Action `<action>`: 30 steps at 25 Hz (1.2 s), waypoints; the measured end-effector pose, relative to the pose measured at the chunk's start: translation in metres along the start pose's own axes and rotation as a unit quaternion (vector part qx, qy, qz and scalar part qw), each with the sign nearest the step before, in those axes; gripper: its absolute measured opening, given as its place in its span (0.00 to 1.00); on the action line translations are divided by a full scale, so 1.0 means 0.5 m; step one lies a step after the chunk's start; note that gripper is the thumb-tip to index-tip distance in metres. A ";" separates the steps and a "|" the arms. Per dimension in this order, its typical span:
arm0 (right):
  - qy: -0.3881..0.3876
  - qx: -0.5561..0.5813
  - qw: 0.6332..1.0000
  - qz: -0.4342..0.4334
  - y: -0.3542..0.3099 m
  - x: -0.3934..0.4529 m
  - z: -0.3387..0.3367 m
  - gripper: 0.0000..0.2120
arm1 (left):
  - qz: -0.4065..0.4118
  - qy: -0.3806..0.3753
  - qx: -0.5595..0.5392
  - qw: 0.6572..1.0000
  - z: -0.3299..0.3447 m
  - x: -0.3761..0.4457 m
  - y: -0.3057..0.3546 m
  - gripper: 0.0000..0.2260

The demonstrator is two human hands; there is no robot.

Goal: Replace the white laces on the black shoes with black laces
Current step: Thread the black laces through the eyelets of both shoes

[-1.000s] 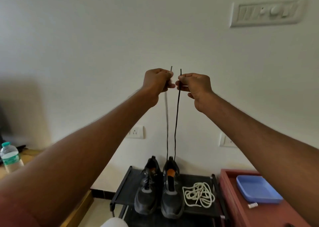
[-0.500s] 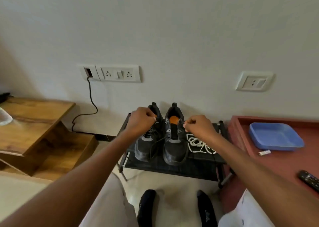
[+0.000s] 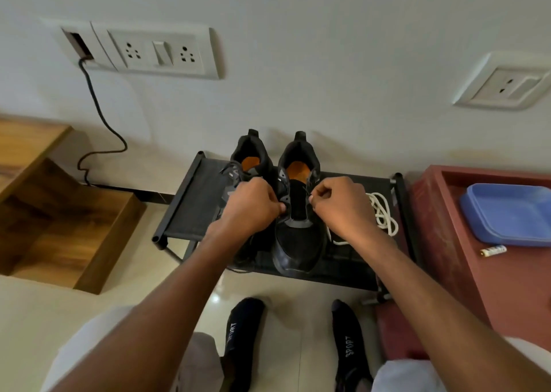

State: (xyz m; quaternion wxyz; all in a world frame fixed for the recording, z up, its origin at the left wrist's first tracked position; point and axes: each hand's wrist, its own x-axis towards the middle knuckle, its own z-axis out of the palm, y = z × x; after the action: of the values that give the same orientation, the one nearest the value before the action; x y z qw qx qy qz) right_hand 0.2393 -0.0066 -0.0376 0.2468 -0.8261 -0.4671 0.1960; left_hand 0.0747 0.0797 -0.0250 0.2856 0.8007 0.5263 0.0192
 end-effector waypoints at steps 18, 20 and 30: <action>-0.035 -0.025 0.998 -0.042 0.000 0.013 0.027 0.05 | 0.215 -0.063 0.114 0.968 -0.023 0.034 -0.016 0.30; -0.036 -0.040 0.997 -0.048 -0.002 0.015 0.031 0.05 | 0.222 -0.062 0.111 0.967 -0.016 0.036 -0.014 0.25; -0.072 0.134 0.986 0.065 -0.001 0.013 0.069 0.05 | 0.203 -0.069 0.026 0.976 -0.010 0.047 -0.026 0.24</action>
State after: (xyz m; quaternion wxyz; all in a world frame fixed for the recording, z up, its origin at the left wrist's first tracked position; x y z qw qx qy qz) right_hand 0.2231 0.0071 -0.0654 0.3076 -0.7982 -0.3981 0.3312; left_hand 0.0726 0.1059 -0.0334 0.2909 0.8972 0.3322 0.0077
